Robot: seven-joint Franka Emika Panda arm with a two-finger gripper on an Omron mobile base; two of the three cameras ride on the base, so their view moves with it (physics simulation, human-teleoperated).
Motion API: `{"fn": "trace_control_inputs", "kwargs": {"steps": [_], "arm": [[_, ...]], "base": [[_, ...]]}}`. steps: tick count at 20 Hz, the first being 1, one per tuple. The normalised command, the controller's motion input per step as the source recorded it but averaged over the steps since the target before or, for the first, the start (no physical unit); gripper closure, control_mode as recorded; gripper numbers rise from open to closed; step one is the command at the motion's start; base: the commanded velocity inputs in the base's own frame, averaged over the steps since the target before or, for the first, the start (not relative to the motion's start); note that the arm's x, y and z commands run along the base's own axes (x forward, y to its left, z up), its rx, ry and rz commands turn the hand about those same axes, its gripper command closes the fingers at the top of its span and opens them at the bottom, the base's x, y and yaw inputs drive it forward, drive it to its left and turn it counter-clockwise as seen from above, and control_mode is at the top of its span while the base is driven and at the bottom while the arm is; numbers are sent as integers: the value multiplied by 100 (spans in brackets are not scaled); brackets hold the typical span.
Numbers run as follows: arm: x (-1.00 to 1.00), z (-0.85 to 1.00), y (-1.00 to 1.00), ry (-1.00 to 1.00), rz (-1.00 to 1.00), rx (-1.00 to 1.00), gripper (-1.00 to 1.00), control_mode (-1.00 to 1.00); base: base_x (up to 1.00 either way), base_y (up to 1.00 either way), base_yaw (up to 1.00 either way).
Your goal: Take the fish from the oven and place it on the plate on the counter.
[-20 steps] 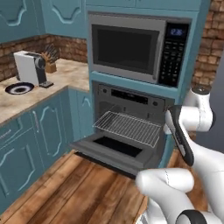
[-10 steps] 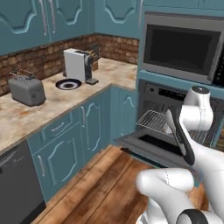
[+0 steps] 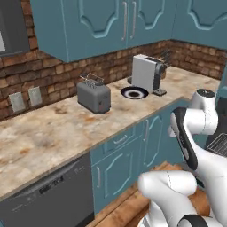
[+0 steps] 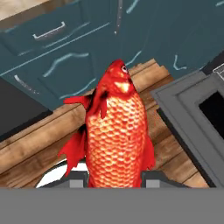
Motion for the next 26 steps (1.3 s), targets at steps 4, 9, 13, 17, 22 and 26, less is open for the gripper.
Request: {"fn": "trace_control_inputs", "kwargs": {"steps": [4,9,13,17,22,26], "arm": [[0,0,0,0,0,0,100,100],[0,0,0,0,0,0,100,100],[0,0,0,0,0,0,100,100],[0,0,0,0,0,0,100,100],[0,0,0,0,0,0,100,100],[0,0,0,0,0,0,100,100]], "base": [[100,16,25],[100,4,-4],[100,0,-25],[100,-8,-28],[100,-12,-25],[79,-11,6]]}}
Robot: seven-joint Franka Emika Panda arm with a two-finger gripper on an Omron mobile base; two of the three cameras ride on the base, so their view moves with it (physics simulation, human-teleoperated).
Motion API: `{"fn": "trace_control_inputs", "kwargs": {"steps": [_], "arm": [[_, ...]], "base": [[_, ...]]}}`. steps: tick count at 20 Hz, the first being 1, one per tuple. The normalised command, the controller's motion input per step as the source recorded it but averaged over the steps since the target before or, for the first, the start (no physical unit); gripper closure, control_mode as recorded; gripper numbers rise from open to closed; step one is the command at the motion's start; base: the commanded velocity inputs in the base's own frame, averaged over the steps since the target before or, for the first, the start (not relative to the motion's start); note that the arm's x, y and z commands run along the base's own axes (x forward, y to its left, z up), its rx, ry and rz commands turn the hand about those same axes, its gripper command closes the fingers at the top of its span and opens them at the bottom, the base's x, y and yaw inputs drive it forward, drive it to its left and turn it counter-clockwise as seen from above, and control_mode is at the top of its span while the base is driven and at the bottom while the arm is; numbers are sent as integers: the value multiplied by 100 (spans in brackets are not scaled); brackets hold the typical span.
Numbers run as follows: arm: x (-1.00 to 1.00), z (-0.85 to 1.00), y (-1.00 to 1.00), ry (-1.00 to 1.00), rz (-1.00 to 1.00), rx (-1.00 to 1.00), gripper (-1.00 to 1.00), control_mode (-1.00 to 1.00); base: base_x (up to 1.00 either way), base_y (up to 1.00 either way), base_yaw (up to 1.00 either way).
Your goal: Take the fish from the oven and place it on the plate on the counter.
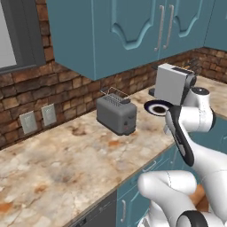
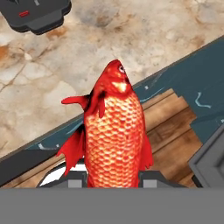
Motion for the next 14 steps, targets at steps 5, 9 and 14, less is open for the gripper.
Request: {"fn": "trace_control_inputs", "kwargs": {"steps": [5,9,14], "arm": [[0,0,0,0,0,0,100,100],[0,0,0,0,0,0,100,100],[93,0,-27,15,7,0,100,-100]], "base": [[4,0,0],[5,0,0],[0,0,0]]}}
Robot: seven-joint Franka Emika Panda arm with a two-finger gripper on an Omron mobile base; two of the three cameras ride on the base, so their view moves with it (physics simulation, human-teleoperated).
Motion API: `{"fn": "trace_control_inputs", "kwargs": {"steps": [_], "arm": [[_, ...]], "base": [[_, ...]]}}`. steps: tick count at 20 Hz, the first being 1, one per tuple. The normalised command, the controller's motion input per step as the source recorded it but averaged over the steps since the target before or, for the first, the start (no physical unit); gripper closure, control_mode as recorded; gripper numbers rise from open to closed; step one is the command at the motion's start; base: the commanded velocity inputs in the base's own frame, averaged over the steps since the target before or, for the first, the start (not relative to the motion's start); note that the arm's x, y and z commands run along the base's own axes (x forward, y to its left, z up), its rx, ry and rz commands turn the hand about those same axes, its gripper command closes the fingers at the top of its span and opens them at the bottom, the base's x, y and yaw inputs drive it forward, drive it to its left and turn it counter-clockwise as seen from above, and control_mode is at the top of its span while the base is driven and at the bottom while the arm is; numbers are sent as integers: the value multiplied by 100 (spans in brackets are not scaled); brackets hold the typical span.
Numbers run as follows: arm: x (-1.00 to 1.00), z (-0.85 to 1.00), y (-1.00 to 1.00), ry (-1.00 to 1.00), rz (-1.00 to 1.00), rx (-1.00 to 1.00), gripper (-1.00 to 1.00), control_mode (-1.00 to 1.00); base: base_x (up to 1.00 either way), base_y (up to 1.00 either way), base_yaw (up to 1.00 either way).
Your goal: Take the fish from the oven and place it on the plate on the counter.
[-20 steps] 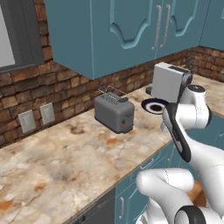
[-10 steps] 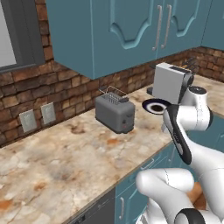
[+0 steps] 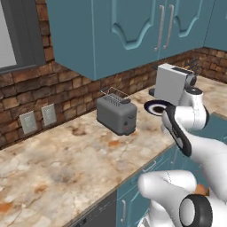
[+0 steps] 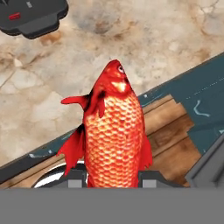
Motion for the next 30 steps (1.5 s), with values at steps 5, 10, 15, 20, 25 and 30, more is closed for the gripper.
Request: {"fn": "trace_control_inputs", "kwargs": {"steps": [5,10,15,20,25,30], "arm": [[100,-3,-50,24,16,1,100,-100],[100,0,-33,15,15,1,100,-100],[94,-28,-1,-2,3,9,100,-100],[40,-22,-10,-21,0,19,100,-100],[4,6,-25,-4,7,0,100,-100],[50,0,-26,0,10,-4,100,-100]], "base": [[0,0,0],[0,0,0],[0,0,0],[0,0,0],[0,0,0],[0,0,0]]}}
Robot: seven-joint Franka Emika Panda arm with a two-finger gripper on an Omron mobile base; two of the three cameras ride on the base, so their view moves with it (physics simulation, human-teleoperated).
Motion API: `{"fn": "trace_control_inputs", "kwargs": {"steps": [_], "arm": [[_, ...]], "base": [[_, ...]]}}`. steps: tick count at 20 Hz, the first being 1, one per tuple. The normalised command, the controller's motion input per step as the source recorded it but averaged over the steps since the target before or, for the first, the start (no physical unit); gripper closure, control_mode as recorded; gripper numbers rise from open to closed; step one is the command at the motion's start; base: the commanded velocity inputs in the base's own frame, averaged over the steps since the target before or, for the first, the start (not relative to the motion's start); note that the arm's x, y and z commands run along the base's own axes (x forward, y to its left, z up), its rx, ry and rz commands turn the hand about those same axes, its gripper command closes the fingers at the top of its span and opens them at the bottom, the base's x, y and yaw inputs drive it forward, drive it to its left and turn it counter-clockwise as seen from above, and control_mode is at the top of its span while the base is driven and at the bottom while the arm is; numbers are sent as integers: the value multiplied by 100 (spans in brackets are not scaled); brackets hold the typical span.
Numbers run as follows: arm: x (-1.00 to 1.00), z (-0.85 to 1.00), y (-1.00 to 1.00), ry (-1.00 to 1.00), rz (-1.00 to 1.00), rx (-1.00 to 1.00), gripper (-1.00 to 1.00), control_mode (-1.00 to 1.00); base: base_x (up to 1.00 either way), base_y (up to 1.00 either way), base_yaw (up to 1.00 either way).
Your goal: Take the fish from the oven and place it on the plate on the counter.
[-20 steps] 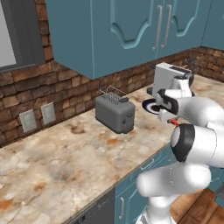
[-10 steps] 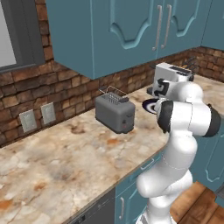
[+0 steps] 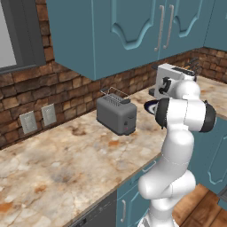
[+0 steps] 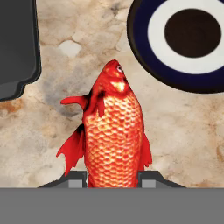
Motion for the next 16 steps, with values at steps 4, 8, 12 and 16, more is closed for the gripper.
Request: {"fn": "trace_control_inputs", "kwargs": {"steps": [4,8,12,16], "arm": [[35,-5,-1,0,5,-11,100,-100],[39,-18,0,0,1,-14,100,-100],[23,-19,0,-7,0,-8,100,-100],[10,-18,0,-15,0,0,100,-100]], "base": [[0,0,0],[0,0,0],[0,0,0],[0,0,0]]}}
